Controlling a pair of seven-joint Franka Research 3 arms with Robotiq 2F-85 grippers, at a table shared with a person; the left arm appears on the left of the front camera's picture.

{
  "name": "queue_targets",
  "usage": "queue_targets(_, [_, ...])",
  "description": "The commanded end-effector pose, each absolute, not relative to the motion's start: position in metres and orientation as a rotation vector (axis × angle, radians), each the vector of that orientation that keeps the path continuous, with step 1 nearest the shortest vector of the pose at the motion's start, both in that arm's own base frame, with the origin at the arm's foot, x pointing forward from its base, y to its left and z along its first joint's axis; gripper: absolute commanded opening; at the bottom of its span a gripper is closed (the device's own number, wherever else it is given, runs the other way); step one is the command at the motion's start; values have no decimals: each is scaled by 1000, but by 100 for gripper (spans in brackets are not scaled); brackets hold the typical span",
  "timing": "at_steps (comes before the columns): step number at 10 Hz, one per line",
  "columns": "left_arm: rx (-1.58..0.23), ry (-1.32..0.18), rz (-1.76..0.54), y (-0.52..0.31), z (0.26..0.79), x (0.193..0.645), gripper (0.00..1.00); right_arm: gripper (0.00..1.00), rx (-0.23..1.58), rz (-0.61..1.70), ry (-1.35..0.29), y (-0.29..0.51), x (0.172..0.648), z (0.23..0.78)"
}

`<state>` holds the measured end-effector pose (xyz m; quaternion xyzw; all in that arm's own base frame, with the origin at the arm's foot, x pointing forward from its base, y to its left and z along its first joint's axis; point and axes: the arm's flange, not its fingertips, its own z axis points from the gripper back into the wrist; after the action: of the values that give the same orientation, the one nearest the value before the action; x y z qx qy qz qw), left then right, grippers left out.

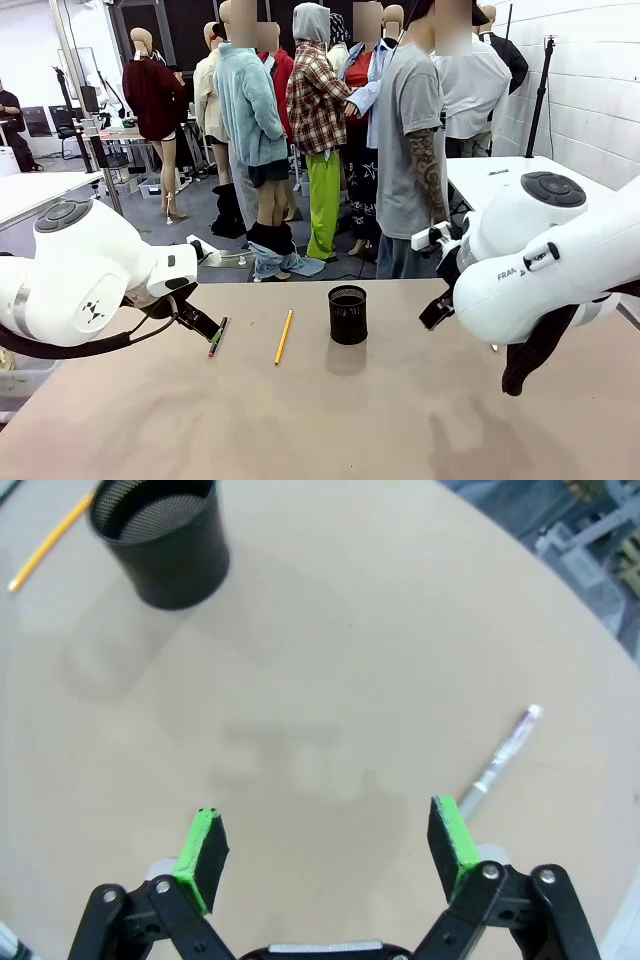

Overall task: Place the pens into the pen holder.
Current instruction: Pick up a writing instrument from the table and place it into the Pen holder.

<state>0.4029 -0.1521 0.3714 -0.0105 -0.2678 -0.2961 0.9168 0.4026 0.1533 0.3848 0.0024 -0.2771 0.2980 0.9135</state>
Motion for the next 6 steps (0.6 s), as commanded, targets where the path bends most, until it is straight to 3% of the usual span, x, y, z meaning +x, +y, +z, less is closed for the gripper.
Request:
queue_targets(1, [-22,-551,-607,-151,371,403,100,100,-60,516,-550,143,412,412])
queue_targets(6, [-22,-551,-607,-151,371,403,100,100,-76,201,-288,60,481,409])
